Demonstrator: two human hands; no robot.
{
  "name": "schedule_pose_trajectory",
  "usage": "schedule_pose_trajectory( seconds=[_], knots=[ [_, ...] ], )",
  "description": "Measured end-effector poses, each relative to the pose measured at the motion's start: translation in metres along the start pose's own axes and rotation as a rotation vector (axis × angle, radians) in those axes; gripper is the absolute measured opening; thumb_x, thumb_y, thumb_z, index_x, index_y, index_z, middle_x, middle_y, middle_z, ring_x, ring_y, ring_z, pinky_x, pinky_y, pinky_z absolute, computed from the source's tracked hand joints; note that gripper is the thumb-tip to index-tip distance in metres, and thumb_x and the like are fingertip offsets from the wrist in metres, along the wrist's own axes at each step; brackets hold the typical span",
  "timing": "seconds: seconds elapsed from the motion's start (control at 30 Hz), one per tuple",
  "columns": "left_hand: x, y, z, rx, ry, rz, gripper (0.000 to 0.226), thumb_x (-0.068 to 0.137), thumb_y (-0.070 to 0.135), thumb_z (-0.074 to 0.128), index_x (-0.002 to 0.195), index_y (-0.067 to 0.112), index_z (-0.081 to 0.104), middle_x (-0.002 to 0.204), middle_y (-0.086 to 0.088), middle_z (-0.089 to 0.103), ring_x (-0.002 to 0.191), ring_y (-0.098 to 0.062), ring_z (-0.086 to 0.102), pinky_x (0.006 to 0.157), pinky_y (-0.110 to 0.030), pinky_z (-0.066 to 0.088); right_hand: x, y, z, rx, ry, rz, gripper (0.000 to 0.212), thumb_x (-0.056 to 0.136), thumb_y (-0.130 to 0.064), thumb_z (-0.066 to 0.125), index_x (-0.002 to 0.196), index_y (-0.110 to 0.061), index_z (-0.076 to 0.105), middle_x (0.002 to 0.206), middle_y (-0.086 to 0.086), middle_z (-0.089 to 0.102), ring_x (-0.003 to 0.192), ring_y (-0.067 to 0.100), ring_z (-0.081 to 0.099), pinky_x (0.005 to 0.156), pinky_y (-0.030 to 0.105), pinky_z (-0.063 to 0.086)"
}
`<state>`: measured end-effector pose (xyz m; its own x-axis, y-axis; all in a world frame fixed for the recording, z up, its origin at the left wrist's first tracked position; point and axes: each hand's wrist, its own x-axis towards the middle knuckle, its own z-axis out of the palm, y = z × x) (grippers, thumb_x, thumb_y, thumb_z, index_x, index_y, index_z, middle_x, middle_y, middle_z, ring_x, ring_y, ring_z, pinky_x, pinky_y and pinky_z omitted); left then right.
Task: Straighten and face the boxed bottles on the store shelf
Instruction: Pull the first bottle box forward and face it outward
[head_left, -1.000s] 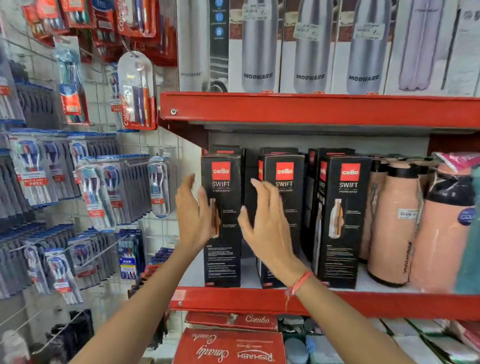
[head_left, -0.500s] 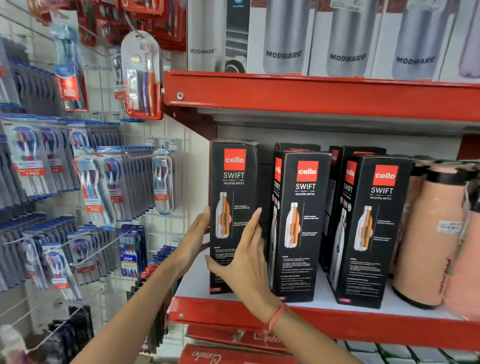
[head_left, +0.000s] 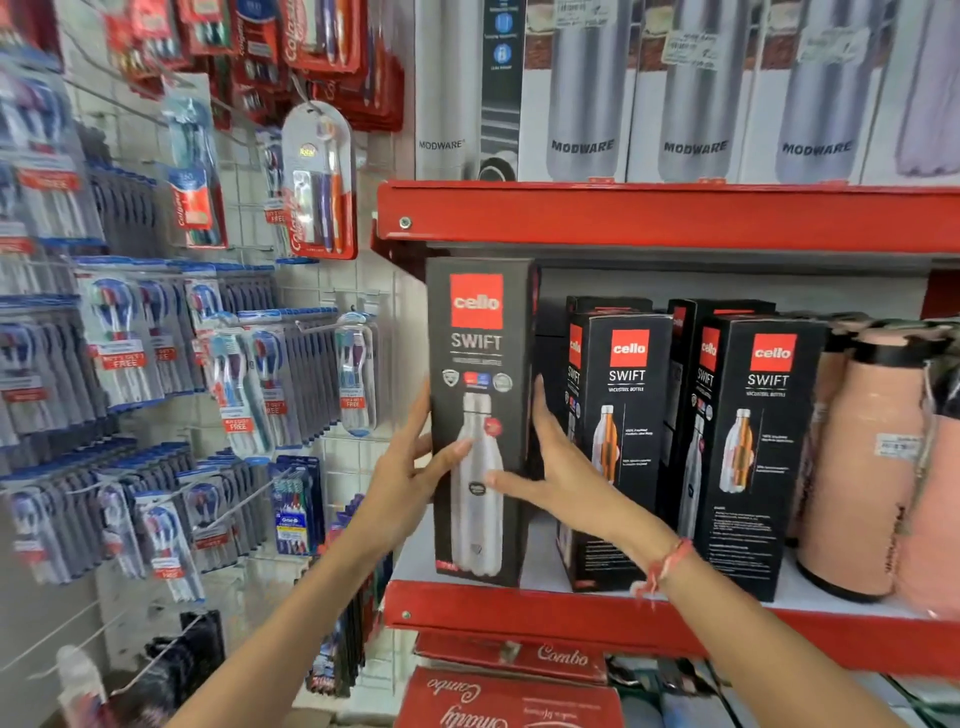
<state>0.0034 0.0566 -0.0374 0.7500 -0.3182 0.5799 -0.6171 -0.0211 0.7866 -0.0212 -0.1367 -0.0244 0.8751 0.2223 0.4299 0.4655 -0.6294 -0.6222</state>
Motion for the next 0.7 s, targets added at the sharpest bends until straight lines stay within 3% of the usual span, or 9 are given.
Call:
schedule_pose_trajectory(
  seconds=[0.17,0.3,0.37,0.47,0.57,0.63,0.7],
  knots=[
    [0.007,-0.021,0.011,0.080,0.030,-0.003,0.076,0.096,0.017,0.054,0.151,0.042,0.008,0.145,0.033,0.042,0.134,-0.005,0.047,0.112,-0.042,0.041,0.011,0.013,0.009,0.023,0.000,0.057,0.110,0.089,-0.025,0.068,0.149,-0.036,-0.024,0.164,-0.012,0.014,0.147,0.010,0.021,0.120,0.035,0.021],
    [0.004,-0.040,0.017,0.076,0.067,-0.038,0.076,0.093,0.031,0.054,0.144,0.058,0.005,0.154,0.010,0.041,0.139,-0.010,0.042,0.112,-0.052,0.039,0.014,0.024,0.022,-0.003,-0.005,0.097,0.104,0.094,-0.015,0.059,0.147,-0.038,-0.028,0.164,-0.008,0.018,0.146,0.014,0.027,0.114,0.028,0.023],
    [0.004,-0.045,0.018,0.081,0.068,-0.045,0.075,0.092,0.035,0.053,0.142,0.062,0.004,0.153,0.015,0.040,0.140,-0.011,0.040,0.112,-0.053,0.039,0.014,0.029,0.026,-0.005,-0.007,0.100,0.102,0.096,-0.012,0.056,0.146,-0.039,-0.029,0.163,-0.007,0.019,0.145,0.013,0.028,0.111,0.025,0.023],
    [0.007,-0.052,0.018,0.104,0.046,-0.029,0.076,0.097,0.025,0.051,0.140,0.065,0.003,0.145,0.035,0.034,0.141,-0.009,0.038,0.113,-0.051,0.038,0.012,0.033,0.029,-0.003,0.034,0.091,0.100,0.097,-0.012,0.055,0.146,-0.040,-0.027,0.164,-0.008,0.017,0.146,0.012,0.026,0.110,0.024,0.020],
    [0.008,-0.053,0.018,0.107,0.048,-0.036,0.075,0.098,0.020,0.051,0.135,0.066,0.005,0.147,0.030,0.032,0.136,-0.003,0.036,0.111,-0.048,0.041,0.008,0.035,0.034,-0.018,0.098,0.061,0.099,0.096,-0.012,0.057,0.148,-0.041,-0.023,0.164,-0.011,0.012,0.148,0.012,0.022,0.112,0.025,0.019],
    [0.007,-0.054,0.017,0.097,0.065,-0.062,0.073,0.097,0.019,0.054,0.136,0.064,0.011,0.147,0.021,0.039,0.133,-0.004,0.040,0.108,-0.045,0.046,0.004,0.034,0.034,-0.045,0.156,0.056,0.095,0.095,-0.014,0.058,0.151,-0.042,-0.014,0.164,-0.009,0.015,0.147,0.015,0.026,0.117,0.033,0.024],
    [0.003,-0.054,0.016,0.124,0.131,-0.096,0.069,0.095,0.017,0.059,0.140,0.053,0.023,0.137,0.013,0.051,0.127,-0.012,0.052,0.102,-0.041,0.050,-0.004,0.027,0.029,-0.046,0.273,0.035,0.087,0.095,-0.015,0.060,0.154,-0.038,0.000,0.160,-0.005,0.026,0.140,0.016,0.039,0.110,0.032,0.040]
  ],
)
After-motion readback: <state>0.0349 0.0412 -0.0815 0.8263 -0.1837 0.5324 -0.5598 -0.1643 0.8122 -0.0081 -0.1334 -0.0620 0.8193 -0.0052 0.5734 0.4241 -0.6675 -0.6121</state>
